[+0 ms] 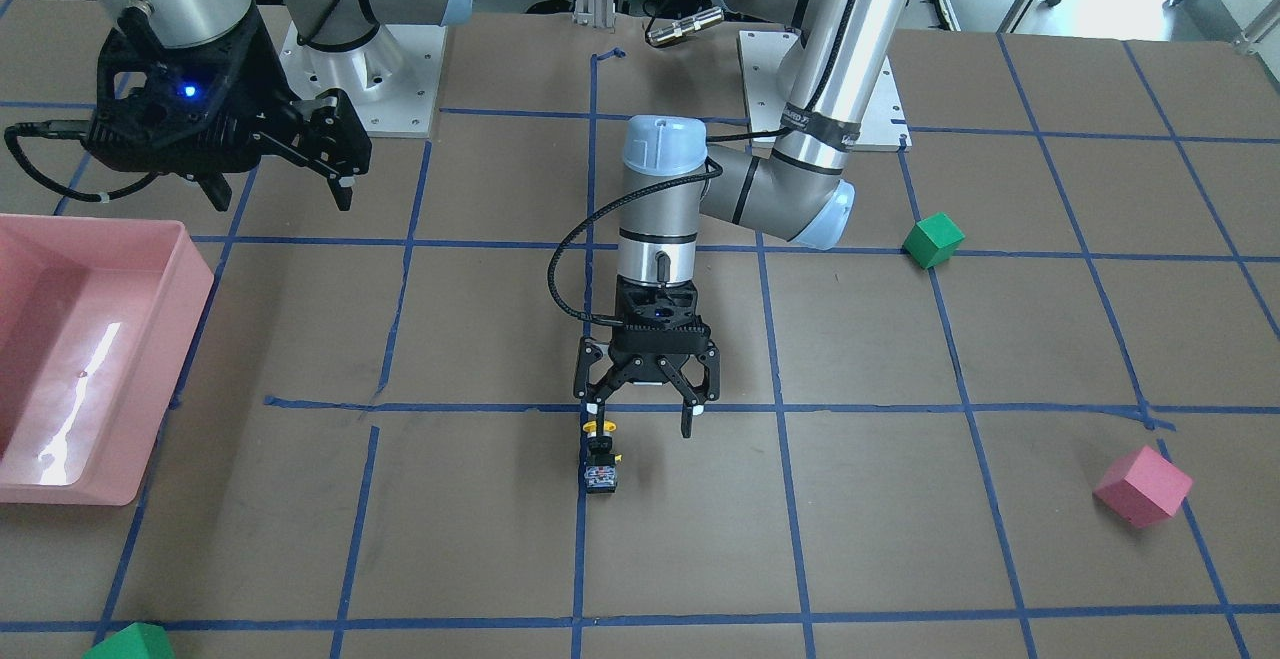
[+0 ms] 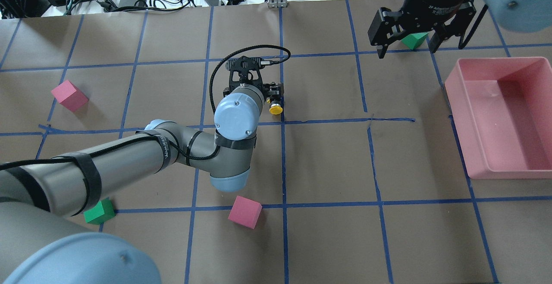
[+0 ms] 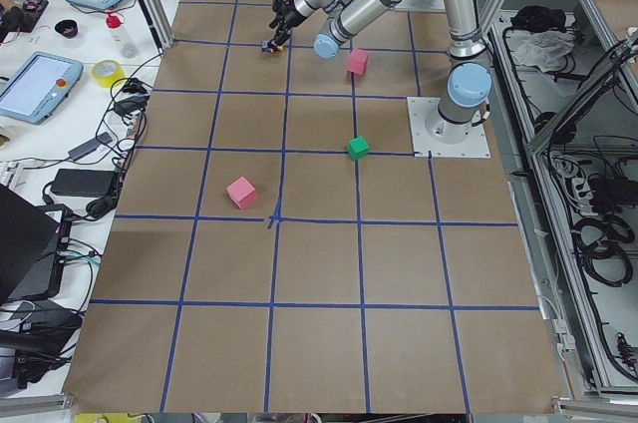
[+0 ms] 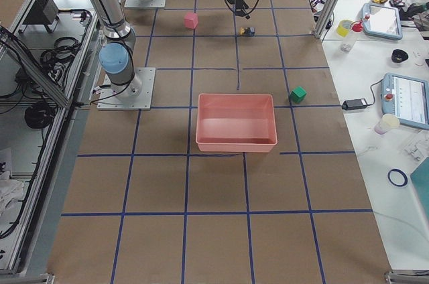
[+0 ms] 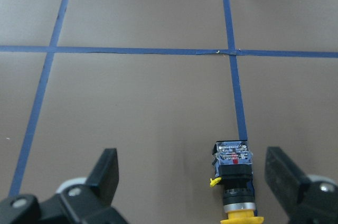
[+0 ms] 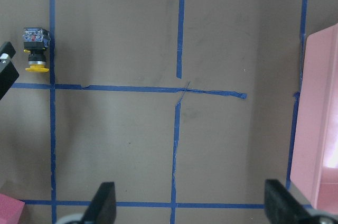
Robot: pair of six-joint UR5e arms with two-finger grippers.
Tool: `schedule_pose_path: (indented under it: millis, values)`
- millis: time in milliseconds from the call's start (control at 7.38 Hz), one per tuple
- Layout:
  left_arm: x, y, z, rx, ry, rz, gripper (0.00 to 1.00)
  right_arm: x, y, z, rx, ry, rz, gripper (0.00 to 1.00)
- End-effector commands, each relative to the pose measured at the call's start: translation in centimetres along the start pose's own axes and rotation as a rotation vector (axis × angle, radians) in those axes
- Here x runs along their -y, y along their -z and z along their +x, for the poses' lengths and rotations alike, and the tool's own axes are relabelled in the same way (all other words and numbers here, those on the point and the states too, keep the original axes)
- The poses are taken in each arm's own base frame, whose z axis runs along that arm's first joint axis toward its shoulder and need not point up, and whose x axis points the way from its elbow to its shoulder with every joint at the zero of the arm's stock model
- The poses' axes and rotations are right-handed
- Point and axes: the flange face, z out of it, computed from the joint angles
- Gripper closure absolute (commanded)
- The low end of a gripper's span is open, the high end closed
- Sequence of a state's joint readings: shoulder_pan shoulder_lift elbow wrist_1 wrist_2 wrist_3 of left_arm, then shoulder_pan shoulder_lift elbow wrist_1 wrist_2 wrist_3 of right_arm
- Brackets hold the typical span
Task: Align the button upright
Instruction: 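Raise the right gripper away while the left gripper reaches to the switch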
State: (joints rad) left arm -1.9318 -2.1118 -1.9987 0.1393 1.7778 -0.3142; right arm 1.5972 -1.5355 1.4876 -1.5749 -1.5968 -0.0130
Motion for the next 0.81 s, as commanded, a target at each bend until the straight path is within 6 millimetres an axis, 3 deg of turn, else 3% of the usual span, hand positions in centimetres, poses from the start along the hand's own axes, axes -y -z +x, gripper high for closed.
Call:
schedule_pose_path:
  millis: [0, 135, 677]
  values:
    - [-2.7, -2.6, 0.8, -0.002, 0.027, 0.026, 0.0, -0.3, 0.2, 0.0, -0.002, -0.012, -0.004, 0.0]
    - [-3.3, -3.1, 1.9, 0.0, 0.018, 0.034, 0.0, -0.5, 0.3, -0.1, 0.0, -0.012, -0.004, 0.0]
    - [-5.8, -5.1, 3.1, -0.005, 0.001, 0.028, 0.0, -0.5, 0.4, 0.0, -0.003, -0.012, -0.003, 0.0]
